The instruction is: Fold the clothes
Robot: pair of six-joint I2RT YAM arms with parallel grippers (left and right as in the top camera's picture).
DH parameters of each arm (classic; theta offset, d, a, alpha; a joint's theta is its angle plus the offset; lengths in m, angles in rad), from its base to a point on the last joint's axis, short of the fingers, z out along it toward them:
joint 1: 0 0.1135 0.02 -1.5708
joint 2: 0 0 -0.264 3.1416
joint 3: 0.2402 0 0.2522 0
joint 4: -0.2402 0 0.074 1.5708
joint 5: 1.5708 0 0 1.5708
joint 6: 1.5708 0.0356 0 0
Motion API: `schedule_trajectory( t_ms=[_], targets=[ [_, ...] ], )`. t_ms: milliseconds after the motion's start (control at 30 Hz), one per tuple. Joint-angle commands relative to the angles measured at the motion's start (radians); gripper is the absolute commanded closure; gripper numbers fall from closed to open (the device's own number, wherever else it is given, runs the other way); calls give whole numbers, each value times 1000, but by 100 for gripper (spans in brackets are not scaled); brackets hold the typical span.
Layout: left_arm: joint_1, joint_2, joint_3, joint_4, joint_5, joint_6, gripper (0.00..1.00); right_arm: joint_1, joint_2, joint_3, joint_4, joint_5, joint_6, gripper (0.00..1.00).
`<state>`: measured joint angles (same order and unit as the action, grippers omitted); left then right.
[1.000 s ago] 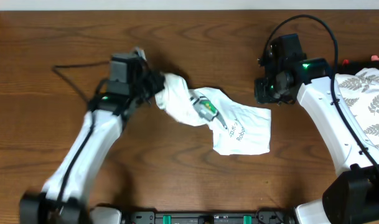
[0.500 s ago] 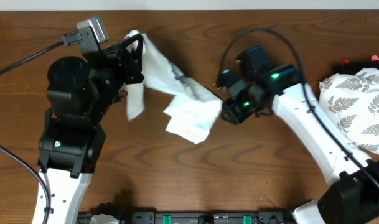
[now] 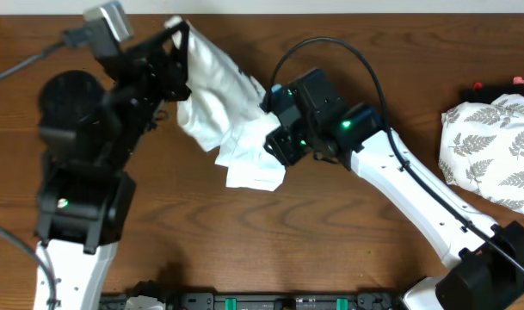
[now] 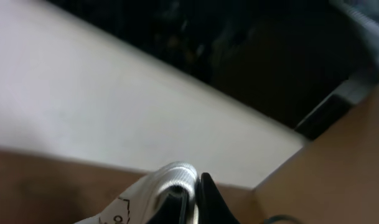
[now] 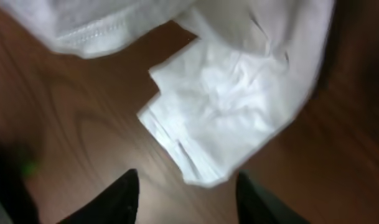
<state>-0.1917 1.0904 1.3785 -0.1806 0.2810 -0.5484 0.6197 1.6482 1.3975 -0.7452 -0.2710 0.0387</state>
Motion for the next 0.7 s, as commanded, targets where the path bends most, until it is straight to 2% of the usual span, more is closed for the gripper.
schedule_trajectory(
  t_ms=[0,167,300,467,533,600,667],
  targets=[
    [3,-13,89,16,-6,18,94,30,-29,8,61,-61,105,46],
    [3,-13,127,17,-5,16,94,53,-29,8,229,-226,137,38],
    [-10,-11,127,7,-2,17,94,72,-29,8,321,-245,153,18],
    [-18,-2,127,6,-2,17,94,93,-29,8,369,-261,152,18],
    [-18,0,127,3,-2,17,94,94,-29,8,371,-260,152,23],
    [-18,0,127,3,-2,17,94,94,-29,8,374,-259,158,38],
    [-18,0,127,3,-2,17,94,94,-29,8,384,-259,159,80]
  ],
)
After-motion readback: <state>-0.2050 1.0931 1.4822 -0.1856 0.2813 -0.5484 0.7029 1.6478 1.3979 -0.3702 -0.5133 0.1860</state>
